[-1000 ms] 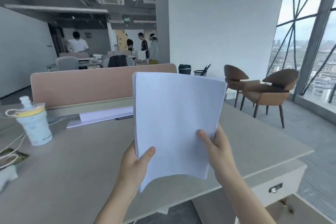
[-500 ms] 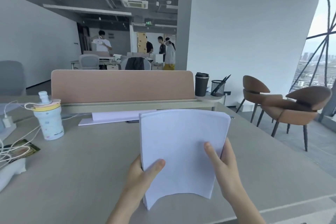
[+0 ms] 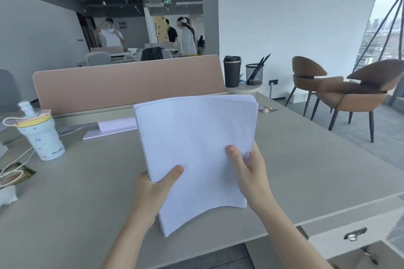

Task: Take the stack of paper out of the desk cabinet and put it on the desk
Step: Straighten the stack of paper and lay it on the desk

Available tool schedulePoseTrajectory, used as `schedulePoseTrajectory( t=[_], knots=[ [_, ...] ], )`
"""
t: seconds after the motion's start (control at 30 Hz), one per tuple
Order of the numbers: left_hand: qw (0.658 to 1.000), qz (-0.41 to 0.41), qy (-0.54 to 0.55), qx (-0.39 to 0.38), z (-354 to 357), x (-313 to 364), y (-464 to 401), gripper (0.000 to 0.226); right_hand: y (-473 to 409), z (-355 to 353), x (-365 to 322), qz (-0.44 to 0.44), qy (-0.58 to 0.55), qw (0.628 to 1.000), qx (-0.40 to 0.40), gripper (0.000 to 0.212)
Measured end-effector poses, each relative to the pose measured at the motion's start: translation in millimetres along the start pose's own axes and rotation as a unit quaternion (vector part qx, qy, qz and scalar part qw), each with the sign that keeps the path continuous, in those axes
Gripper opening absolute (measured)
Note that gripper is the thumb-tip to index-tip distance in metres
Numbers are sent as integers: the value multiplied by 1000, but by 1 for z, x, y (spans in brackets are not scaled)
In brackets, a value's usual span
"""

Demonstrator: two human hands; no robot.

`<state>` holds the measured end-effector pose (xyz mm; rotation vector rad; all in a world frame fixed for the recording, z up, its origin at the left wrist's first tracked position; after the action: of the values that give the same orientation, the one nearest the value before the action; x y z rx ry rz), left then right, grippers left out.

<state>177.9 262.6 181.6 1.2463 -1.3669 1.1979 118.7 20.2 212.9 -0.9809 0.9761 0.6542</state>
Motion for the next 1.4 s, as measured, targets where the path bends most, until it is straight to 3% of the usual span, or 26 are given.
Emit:
schedulePoseTrajectory(
  t=[0.1, 0.23, 0.33, 0.57, 0.73, 0.9, 1.03, 1.2, 1.33, 1.4],
  knots=[
    [1000, 25, -1, 4, 5, 7, -12, 6, -11, -5, 0, -17, -7, 1000, 3, 20],
    [999, -9, 40, 2, 19, -23, -17, 18, -14, -10, 27, 1, 11, 1000, 0, 30],
    [998, -44, 53, 1, 26, -49, -14, 18, -13, -9, 47, 22, 29, 999, -5, 22],
    [999, -20, 38, 17, 21, -40, -23, 12, -25, -3, 45, 6, 33, 999, 8, 16],
    [999, -41, 25, -11, 27, -47, -24, 15, -16, 1, 75, 56, 43, 997, -4, 31],
    [998, -50, 33, -8, 22, -42, -27, 11, -14, -2, 87, 97, 55, 994, 17, 18],
    [997, -68, 22, -26, 17, -34, -22, 20, -5, 5, 86, 125, 79, 989, -2, 28],
    [996, -69, -20, -50, 8, -19, -24, 16, -8, -5, 89, 166, 135, 977, 12, 26],
    [997, -23, -44, -51, 2, 7, -29, 26, -16, -10, 111, 190, 208, 959, -5, 66],
    [996, -20, -49, -68, -1, 7, -31, 24, -14, -6, 111, 228, 221, 948, -1, 60]
  ],
)
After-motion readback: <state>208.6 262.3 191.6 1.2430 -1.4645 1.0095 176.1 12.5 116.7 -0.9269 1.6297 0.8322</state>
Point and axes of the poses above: each hand's wrist, its own y-axis away from the middle knuckle, its own z-axis out of the palm, x = y × z, the point moved 10 cm from there along -y, towards the middle knuckle, and after that the axes turned 6 degrees about -y, right-handed, at the moved point
